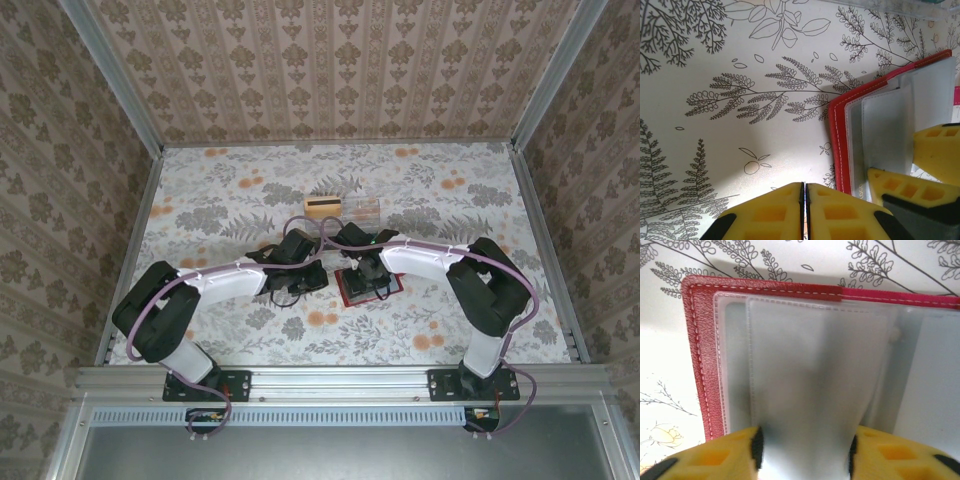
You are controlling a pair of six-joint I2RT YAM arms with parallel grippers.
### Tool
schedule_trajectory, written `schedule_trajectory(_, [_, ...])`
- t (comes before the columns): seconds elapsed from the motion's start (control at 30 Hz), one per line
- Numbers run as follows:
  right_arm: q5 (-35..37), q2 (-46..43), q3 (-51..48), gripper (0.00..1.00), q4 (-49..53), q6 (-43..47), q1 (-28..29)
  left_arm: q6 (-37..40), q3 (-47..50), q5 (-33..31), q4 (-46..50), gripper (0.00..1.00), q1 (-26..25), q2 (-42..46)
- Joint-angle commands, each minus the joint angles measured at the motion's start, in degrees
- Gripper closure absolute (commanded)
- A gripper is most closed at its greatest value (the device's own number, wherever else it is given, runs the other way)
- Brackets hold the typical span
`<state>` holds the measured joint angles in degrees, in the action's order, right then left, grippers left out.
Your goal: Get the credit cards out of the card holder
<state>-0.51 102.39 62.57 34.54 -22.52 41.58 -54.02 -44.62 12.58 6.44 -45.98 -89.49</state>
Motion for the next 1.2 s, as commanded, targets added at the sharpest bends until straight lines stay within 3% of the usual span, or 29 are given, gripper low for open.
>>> schedule_trajectory(0.0, [1.7,0.6,-0.4,0.58,1.9,0.1,0.4,0.1,0.3,0.0,-0.1,0.88,0.3,1.1])
schedule_trajectory(0.47, [14.0,-6.3,-0.7,0.52,6.8,-0.3,-1.6,0.1,0.4,0.6,-0.6,0.87,0.3,0.9])
schedule_trajectory(0.93, [17.8,-8.6,-4.8,0.5,8.7,-2.0,-8.8,0.6,-0.1,1.4,-0.6,0.87,-0.1,1.0])
schedule_trajectory(1.17, [12.8,-16.5,-6.1,0.52,5.8,-1.9,-11.8,2.3,-3.0,3.7,-1.3,0.88,-1.4,-1.8])
